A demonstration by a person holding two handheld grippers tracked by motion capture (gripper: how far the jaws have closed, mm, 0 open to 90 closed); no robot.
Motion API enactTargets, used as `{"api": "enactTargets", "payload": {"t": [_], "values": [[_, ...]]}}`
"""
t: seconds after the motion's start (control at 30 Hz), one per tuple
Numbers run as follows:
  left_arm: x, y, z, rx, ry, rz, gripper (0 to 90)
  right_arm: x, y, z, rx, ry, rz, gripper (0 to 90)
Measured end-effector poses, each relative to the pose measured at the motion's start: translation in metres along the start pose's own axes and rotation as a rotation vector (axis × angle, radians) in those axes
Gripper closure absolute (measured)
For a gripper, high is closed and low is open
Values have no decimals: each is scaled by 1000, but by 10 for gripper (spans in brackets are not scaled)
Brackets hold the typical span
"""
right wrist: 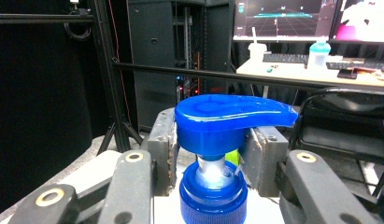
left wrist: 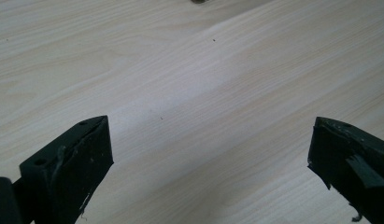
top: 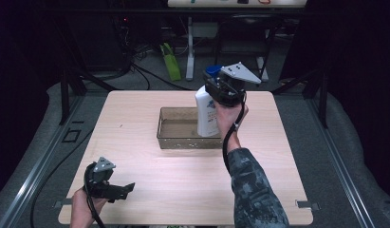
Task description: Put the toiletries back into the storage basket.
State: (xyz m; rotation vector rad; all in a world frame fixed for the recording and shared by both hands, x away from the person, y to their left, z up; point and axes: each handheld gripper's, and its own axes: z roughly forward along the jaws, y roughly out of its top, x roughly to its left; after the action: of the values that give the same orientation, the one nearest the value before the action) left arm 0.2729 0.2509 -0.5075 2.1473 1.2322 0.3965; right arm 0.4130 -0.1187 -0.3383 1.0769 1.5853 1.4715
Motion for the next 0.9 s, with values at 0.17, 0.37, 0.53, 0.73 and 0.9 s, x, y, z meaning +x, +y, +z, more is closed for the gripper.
{"api": "enactTargets", "payload": {"t": [0.17, 0.37, 0.53, 0.73, 0.9], "values": [[1, -1, -1, -3, 0, -2, 0, -1, -4, 2, 5, -5, 6, 588], [0, 0, -1, -2, -3, 4, 0, -1, -6, 4, 7, -11, 12, 588], [0, 0, -2, -3, -3, 7, 0, -2, -10, 7, 13, -11, 18, 588], [0, 0, -2, 1, -5, 16, 0, -3, -17, 10, 25, -12, 22, 587], [0, 0, -1, -1, -3, 14, 0, -4, -23, 11, 37, -15, 33, 587]]}}
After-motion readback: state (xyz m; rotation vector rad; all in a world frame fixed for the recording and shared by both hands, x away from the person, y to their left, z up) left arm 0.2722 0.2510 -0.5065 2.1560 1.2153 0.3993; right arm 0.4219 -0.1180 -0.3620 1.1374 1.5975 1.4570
